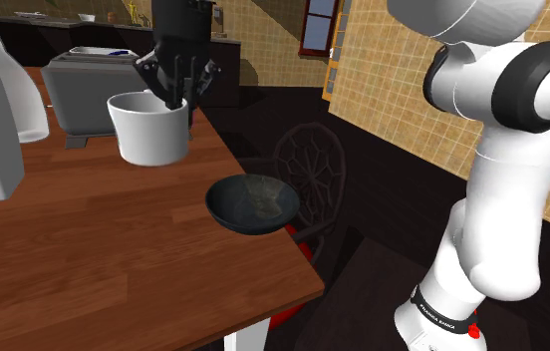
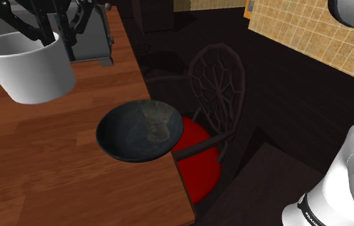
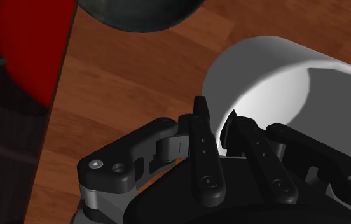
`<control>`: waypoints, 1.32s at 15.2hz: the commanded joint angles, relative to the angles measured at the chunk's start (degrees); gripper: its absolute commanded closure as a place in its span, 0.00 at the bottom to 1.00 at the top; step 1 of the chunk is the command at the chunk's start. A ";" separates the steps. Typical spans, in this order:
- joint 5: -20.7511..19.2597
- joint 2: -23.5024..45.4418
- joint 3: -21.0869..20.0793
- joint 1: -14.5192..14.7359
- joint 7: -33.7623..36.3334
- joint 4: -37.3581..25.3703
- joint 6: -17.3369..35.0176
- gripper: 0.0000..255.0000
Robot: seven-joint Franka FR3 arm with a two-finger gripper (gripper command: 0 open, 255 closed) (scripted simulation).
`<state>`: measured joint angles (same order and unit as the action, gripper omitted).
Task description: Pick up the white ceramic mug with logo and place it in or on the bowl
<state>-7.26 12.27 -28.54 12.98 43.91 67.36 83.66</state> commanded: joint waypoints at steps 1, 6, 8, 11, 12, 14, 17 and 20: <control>3.46 -6.57 0.43 -2.96 -2.06 7.64 1.83 1.00; 10.24 -20.51 3.77 -6.46 -7.96 21.97 3.71 1.00; 12.15 -25.45 5.53 -6.95 -10.25 26.53 3.64 1.00; 13.92 -31.26 7.89 -7.11 -12.96 31.62 3.07 1.00; 14.02 -31.61 7.94 -7.04 -13.05 32.75 3.86 1.00; 14.22 -32.28 7.98 -6.94 -13.23 34.96 5.43 1.00; 14.50 -33.16 8.00 -6.81 -13.48 38.15 7.75 1.00; 14.77 -33.92 7.97 -6.67 -13.70 41.18 10.05 1.00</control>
<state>7.44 -21.51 -20.52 6.27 30.26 107.51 92.78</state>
